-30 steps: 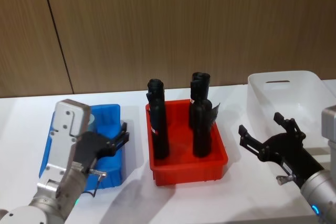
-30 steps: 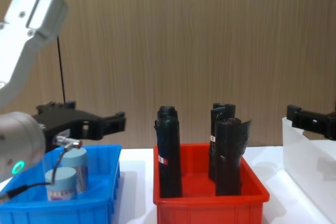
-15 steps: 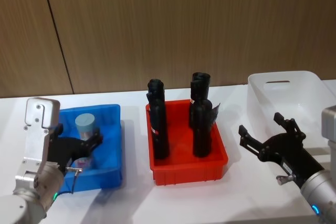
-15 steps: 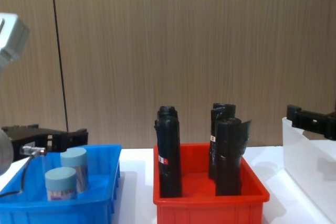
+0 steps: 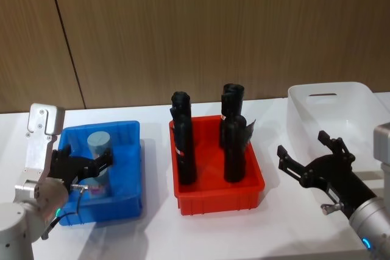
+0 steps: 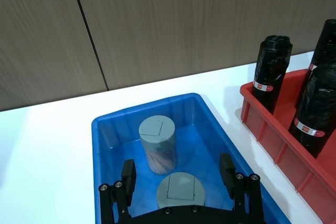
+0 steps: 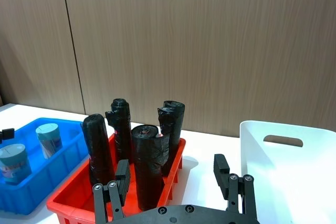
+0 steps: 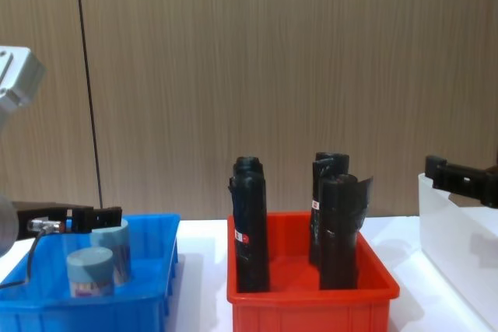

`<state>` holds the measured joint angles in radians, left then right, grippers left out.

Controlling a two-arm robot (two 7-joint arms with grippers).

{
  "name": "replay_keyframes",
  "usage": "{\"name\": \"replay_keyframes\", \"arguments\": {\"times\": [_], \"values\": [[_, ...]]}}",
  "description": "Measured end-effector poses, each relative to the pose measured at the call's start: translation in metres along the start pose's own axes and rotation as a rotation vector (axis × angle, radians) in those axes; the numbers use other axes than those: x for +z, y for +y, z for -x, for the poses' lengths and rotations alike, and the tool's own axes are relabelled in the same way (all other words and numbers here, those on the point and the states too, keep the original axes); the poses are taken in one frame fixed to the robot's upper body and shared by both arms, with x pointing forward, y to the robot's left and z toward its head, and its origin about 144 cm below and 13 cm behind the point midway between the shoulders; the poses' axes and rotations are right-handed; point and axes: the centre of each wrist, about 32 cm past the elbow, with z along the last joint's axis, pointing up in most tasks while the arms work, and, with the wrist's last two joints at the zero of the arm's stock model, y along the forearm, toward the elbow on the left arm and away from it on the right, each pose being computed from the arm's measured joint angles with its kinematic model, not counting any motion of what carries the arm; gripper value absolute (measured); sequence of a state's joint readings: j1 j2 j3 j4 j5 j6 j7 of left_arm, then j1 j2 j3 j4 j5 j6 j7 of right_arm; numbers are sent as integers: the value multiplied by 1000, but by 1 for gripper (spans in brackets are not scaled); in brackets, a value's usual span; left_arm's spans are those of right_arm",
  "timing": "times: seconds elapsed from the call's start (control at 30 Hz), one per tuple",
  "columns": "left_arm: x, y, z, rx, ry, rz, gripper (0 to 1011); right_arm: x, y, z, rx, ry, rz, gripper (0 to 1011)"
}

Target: Pick the cotton swabs from the blue box and place them into the white box.

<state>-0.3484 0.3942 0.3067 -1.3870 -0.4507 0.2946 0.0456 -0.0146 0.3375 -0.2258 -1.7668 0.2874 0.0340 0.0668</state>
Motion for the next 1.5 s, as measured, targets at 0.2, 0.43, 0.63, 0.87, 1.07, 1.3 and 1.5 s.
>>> {"name": "replay_keyframes", "arguments": {"times": [0.2,0.43,0.63,0.87,1.07,1.3,1.5], "values": [[2,-9,-5,-15,9,-32,1004,0,0,0,0,0,0,1002],[2,-16,-9,-38,15,-67,1004,0,0,0,0,0,0,1002],[0,-21,-12,-58,23,-99,1004,0,0,0,0,0,0,1002],[-2,-23,-12,-68,29,-121,1004,0,0,0,0,0,0,1002],[-4,-24,-13,-73,38,-140,943,0,0,0,0,0,0,1002],[-6,-24,-13,-64,43,-158,783,0,0,0,0,0,0,1002],[-6,-22,-12,-38,46,-172,665,0,0,0,0,0,0,1002]]}}
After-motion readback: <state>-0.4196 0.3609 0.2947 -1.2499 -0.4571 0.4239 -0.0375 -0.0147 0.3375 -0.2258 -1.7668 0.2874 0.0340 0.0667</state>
